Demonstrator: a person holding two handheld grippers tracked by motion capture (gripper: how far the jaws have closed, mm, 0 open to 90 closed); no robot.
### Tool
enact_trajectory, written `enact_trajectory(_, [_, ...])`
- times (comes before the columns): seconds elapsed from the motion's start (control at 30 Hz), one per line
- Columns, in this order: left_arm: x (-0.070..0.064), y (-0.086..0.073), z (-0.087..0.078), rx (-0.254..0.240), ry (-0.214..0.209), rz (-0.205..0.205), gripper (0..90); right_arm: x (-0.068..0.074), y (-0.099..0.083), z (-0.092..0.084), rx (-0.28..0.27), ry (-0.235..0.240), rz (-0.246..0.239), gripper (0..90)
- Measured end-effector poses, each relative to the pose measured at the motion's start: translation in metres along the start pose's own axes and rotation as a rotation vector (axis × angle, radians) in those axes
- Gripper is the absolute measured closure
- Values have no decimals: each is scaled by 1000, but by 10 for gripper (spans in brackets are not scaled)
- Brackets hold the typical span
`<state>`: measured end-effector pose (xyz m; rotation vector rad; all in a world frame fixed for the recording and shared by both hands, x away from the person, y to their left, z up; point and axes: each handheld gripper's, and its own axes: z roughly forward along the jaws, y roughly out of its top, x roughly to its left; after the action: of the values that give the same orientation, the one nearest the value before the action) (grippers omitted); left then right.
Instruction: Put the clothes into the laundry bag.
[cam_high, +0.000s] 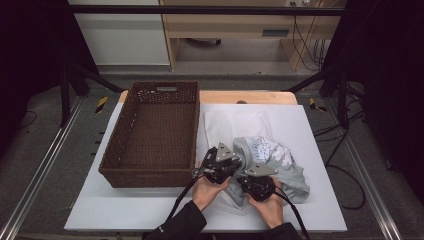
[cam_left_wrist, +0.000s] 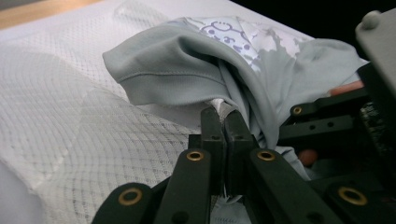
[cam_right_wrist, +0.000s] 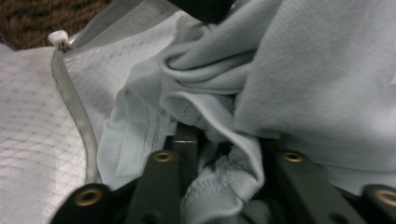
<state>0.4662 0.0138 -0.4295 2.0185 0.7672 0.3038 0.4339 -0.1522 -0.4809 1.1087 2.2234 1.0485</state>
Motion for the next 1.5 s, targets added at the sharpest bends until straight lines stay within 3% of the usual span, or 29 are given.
enact_trajectory(0.13, [6, -5, -3, -3, 0, -11, 885, 1, 2, -12, 3, 67, 14, 481])
enact_trajectory(0.27, [8, -7, -7, 8, 12, 3, 884, -2, 9, -45, -78, 71, 21, 376])
enact_trajectory(0.3, [8, -7, -7, 8, 12, 3, 884, -2, 9, -45, -78, 71, 21, 376])
enact_trajectory(0.37, [7, -9, -7, 7, 13, 6, 884, -8, 14, -61, -137, 33, 27, 350])
enact_trajectory(0.4, [7, -9, -7, 8, 15, 12, 884, -19, 21, -70, -175, -20, 58, 348])
enact_trajectory(0.43, [6, -10, -7, 11, 19, 18, 884, -19, 21, -70, -175, -20, 58, 348])
enact_trajectory(0.47, [5, -10, -7, 10, 21, 25, 884, -27, 27, -67, -173, -69, 76, 338])
enact_trajectory(0.57, [5, -10, -8, 8, 19, 26, 884, -31, 30, -47, -113, -47, 80, 325])
enact_trajectory(0.63, [5, -10, -8, 11, 16, 20, 884, -32, 30, -29, -56, -31, 79, 367])
enact_trajectory(0.7, [5, -12, -6, 20, 20, 25, 884, -33, 30, -20, -42, 0, 96, 555])
enact_trajectory(0.73, [5, -12, -6, 20, 20, 25, 885, -33, 30, -20, -42, 0, 96, 555])
enact_trajectory(0.77, [6, -13, -6, 23, 17, 23, 884, -37, 32, -20, -38, 29, 127, 724])
enact_trajectory(0.83, [9, -13, -7, 18, 14, 5, 884, -41, 34, -26, -20, 39, 141, 800])
enact_trajectory(0.9, [11, -12, -8, 9, 16, -5, 884, -46, 36, -35, -27, 50, 139, 814])
enact_trajectory(0.97, [11, -11, -9, 8, 19, -8, 884, -48, 36, -51, -95, 58, 136, 815])
enact_trajectory(1.0, [11, -9, -9, 7, 21, -14, 884, -48, 36, -51, -95, 58, 136, 815])
enact_trajectory(1.03, [11, -7, -9, 8, 27, -19, 884, -47, 36, -59, -135, 72, 135, 815])
enact_trajectory(1.07, [11, -4, -9, 5, 33, -28, 884, -42, 35, -75, -211, 113, 120, 814])
enact_trajectory(1.1, [11, -4, -9, 5, 33, -28, 884, -42, 35, -75, -211, 113, 120, 814])
enact_trajectory(1.13, [10, 0, -10, -2, 33, -39, 884, -30, 32, -86, -237, 165, 73, 813])
enact_trajectory(1.23, [9, 5, -13, -20, 18, -54, 884, -20, 27, -87, -224, 200, 40, 811])
enact_trajectory(1.3, [6, 10, -17, -34, 8, -45, 884, -4, 15, -73, -157, 235, 9, 809])
enact_trajectory(1.4, [2, 13, -20, -39, -3, -33, 885, 0, 11, -61, -124, 223, 8, 808])
enact_trajectory(1.43, [1, 13, -21, -40, -6, -27, 885, 3, 11, -46, -88, 187, 7, 807])
enact_trajectory(1.5, [-4, 13, -24, -39, -10, 3, 885, 3, 11, -39, -77, 167, 8, 803])
